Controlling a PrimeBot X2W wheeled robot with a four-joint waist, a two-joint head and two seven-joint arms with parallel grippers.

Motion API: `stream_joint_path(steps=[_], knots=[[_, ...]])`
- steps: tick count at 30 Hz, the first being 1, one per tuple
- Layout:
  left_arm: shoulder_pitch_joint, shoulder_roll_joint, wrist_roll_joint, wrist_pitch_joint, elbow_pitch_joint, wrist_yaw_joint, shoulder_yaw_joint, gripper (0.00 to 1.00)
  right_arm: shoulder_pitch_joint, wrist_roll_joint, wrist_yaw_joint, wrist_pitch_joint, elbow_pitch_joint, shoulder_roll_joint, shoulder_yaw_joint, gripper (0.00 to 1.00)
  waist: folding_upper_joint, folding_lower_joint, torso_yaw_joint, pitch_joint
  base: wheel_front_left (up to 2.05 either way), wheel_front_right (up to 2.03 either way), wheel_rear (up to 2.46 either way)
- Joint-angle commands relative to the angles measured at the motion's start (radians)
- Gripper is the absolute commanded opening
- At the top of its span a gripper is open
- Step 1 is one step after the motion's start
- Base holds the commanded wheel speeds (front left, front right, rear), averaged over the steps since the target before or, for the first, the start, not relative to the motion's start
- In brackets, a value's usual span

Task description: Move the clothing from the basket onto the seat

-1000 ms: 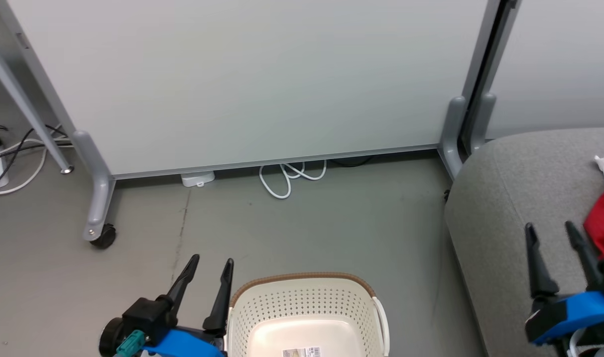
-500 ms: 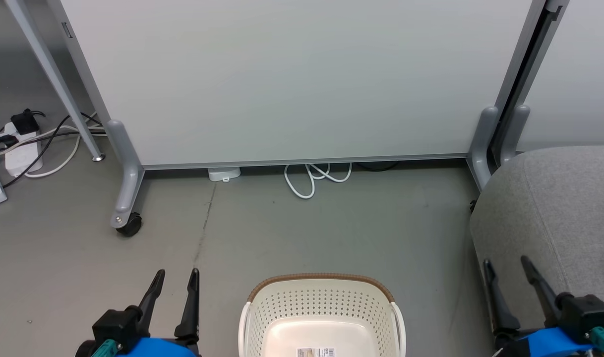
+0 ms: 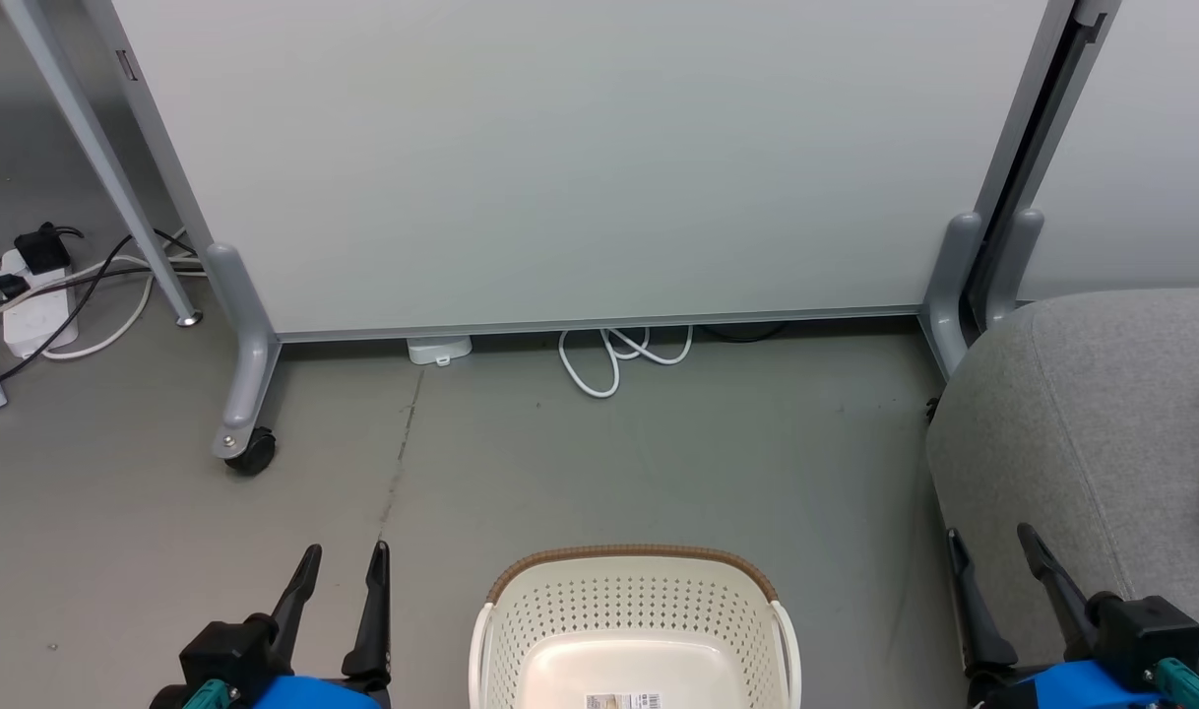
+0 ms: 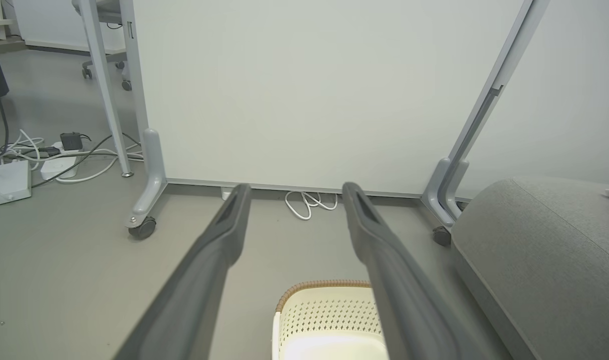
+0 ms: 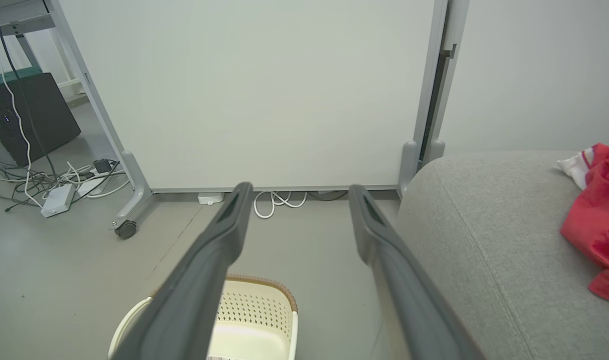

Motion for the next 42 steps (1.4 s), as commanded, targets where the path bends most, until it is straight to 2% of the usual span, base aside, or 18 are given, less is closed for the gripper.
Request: stream_joint_path(steps=[1,9,10,18,42], knots=[[0.011,-0.004,0.002,-0.003,0.002,-0.002,0.007,1.0,-0.003,0.006,0.0,-0.005,0.003,0.003,0.002,1.0,-0.0001,0.0,-0.004,0.0,0.0,0.0,0.0],[0.011,-0.005,0.002,-0.003,0.003,-0.002,0.004,1.0,-0.008,0.013,0.0,-0.008,0.012,0.004,0.002,1.0,-0.0001,0.0,-0.008,0.0,0.0,0.0,0.0],[0.003,-0.005,0.001,0.0,0.002,0.0,0.0,0.0,-0.002,0.009,0.0,-0.004,0.012,0.002,0.001,0.0,-0.0001,0.0,-0.008,0.0,0.0,0.0,0.0],[0.05,-0.023,-0.003,0.008,0.063,0.0,-0.006,0.0,0.016,0.015,0.0,0.006,0.084,0.01,0.001,0.0,-0.0001,0.0,-0.009,0.001,0.0,0.0,0.0],[0.004,-0.043,-0.38,0.12,-0.004,0.0,0.083,0.0,-0.047,0.459,0.0,0.079,0.092,0.007,-0.015,0.0,-0.0001,0.0,-0.029,0.009,0.0,0.0,0.0]])
